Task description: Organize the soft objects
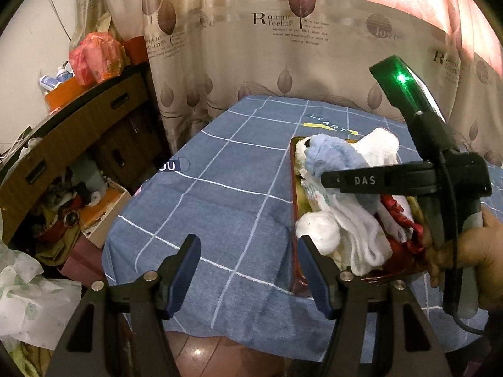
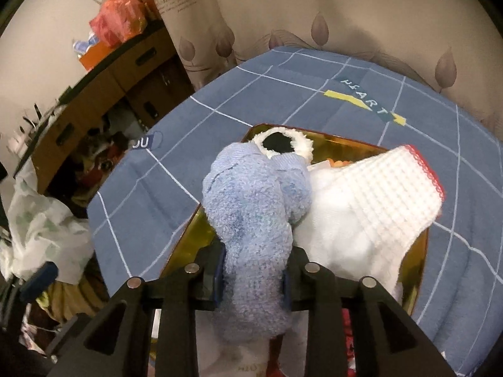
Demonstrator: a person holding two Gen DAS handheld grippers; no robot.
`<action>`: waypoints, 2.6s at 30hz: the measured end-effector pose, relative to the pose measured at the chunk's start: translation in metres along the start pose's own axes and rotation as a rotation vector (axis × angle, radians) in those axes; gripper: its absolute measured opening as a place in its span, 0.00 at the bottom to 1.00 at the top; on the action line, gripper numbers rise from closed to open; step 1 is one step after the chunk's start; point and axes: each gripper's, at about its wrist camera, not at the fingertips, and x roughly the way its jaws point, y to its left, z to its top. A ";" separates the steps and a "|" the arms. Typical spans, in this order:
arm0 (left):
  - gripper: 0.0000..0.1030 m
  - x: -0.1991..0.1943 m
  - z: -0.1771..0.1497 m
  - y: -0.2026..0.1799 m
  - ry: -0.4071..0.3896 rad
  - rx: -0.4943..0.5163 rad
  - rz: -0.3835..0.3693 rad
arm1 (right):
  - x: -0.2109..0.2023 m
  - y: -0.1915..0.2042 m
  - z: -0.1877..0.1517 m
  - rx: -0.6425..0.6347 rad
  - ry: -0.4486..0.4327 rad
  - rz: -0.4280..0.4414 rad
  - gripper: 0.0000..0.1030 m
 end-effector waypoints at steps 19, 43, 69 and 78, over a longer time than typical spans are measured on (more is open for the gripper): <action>0.63 -0.013 -0.002 -0.011 -0.056 0.024 -0.042 | -0.129 0.013 -0.090 0.064 -0.410 -0.269 0.85; 0.63 -0.062 -0.014 -0.031 -0.273 0.052 -0.177 | -0.203 0.049 -0.157 0.132 -0.689 -0.543 0.99; 0.64 -0.062 -0.016 -0.050 -0.241 0.135 -0.189 | -0.202 0.037 -0.165 0.183 -0.680 -0.516 0.99; 0.64 -0.057 -0.015 -0.049 -0.219 0.127 -0.183 | -0.201 0.034 -0.165 0.177 -0.673 -0.514 0.99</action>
